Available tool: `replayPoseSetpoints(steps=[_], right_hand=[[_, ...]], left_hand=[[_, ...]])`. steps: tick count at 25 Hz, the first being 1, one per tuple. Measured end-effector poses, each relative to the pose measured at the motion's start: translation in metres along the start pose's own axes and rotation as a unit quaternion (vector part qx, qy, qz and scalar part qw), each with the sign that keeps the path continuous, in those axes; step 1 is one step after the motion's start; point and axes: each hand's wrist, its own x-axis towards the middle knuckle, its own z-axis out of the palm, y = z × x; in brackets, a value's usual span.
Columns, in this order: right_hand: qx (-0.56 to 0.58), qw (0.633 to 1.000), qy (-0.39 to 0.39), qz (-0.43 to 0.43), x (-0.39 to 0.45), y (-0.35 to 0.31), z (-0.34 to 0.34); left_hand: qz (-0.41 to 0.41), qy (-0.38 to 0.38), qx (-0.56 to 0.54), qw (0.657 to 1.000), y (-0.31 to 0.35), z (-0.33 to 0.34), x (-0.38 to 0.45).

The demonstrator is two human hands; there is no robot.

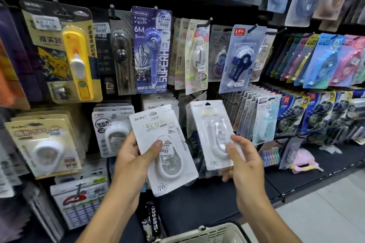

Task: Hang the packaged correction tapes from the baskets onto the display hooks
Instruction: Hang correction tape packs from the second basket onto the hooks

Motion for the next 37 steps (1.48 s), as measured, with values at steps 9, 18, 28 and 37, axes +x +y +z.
replayPoseSetpoints(steps=[9,18,28,37], right_hand=[[-0.036,0.999,0.024,0.033,0.019,0.0,-0.002],[-0.045,0.939,-0.34,-0.022,-0.023,0.017,0.037],[-0.078,0.992,-0.097,0.016,0.028,-0.005,-0.02],[-0.095,0.965,-0.185,0.162,0.019,0.046,0.001]], left_hand=[[-0.019,0.036,0.005,0.999,0.005,-0.003,-0.002],[-0.041,-0.008,-0.003,0.999,-0.001,0.009,-0.005],[0.106,0.02,0.63,0.769,0.003,-0.021,0.021],[0.006,-0.131,0.59,0.797,-0.03,-0.044,-0.017]])
